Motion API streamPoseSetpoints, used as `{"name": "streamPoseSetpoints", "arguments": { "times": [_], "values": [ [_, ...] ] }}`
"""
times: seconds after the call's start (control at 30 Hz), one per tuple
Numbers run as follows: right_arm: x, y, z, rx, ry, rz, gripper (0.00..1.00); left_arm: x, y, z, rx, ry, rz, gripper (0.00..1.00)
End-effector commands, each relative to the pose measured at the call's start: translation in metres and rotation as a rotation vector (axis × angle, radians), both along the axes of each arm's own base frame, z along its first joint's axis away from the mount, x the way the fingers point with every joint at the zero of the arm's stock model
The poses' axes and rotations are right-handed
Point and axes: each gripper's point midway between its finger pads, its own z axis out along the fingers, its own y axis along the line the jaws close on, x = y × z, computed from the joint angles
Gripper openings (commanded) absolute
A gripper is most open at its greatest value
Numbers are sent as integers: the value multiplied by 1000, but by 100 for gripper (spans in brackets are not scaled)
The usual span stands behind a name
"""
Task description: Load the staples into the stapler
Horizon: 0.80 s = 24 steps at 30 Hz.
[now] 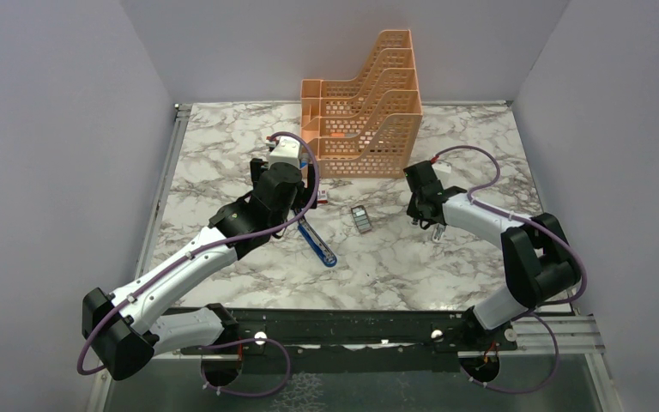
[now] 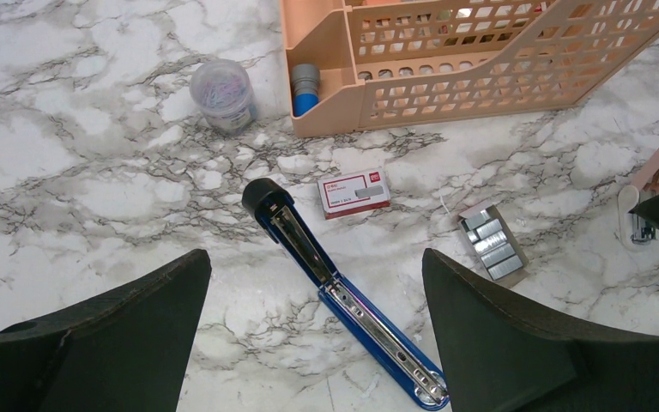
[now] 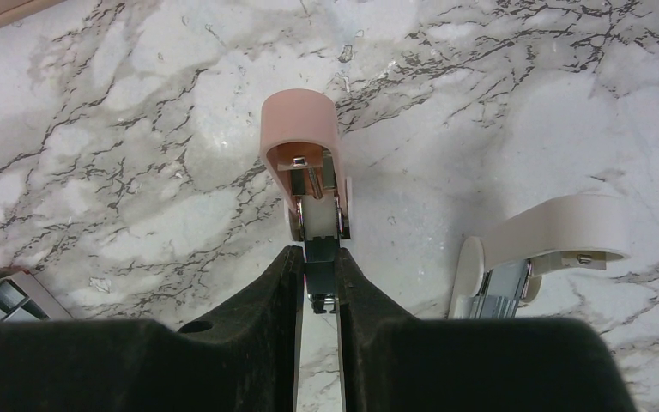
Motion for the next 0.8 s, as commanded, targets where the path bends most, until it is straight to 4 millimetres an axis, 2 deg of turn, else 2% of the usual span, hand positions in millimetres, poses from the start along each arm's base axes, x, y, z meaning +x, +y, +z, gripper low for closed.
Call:
{"name": "streamPoseSetpoints", "arguments": {
  "times": [0.0,0.33,0.6,0.77],
  "values": [
    [3,-2,-7,-3,-5,-8,23,1,-1,1,-6,-11,-4,94],
    [1,-6,-9,-16,4,-20,23,2,-2,1,-5,-11,-5,94],
    [8,-1,17,15,-61,-11,23,3,-3,1,-5,-10,-6,94],
    [9,-3,23,14,-78,-18,23,3,-3,2,-6,-11,-6,94]
  ]
}}
